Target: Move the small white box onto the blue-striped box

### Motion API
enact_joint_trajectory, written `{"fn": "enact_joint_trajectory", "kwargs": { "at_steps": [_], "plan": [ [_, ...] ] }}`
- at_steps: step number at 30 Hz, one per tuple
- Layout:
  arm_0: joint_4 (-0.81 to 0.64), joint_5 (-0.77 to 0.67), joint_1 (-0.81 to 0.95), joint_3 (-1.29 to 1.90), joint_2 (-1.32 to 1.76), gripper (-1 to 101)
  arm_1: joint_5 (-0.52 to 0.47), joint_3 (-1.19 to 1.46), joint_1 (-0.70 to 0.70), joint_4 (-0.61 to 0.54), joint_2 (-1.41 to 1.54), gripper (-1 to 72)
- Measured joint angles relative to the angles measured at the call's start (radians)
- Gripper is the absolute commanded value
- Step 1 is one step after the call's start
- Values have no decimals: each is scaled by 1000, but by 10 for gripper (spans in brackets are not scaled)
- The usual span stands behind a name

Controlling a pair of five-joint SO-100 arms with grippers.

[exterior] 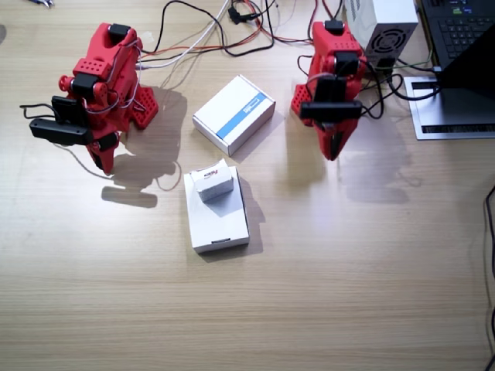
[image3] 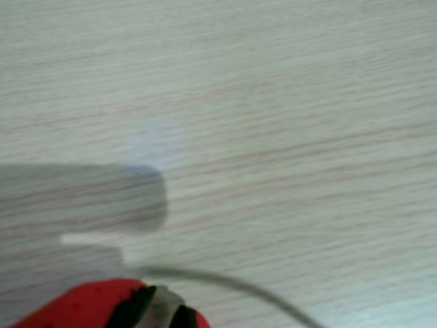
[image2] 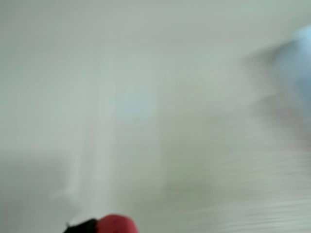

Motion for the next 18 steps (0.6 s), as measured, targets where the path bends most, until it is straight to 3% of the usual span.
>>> {"fn": "enact_joint_trajectory", "kwargs": {
  "at_steps": [2, 8, 12, 18],
  "plan": [
    [54, -112, 74, -181, -83, -1, 0, 0, 0, 0, 0, 93],
    [117, -425, 270, -575, -364, 356, 0, 0, 0, 0, 0, 93],
    [52, -606, 324, -640, -379, 499, 0, 0, 0, 0, 0, 93],
    [-31, -861, 466, -778, -673, 511, 0, 0, 0, 0, 0, 93]
  ]
}}
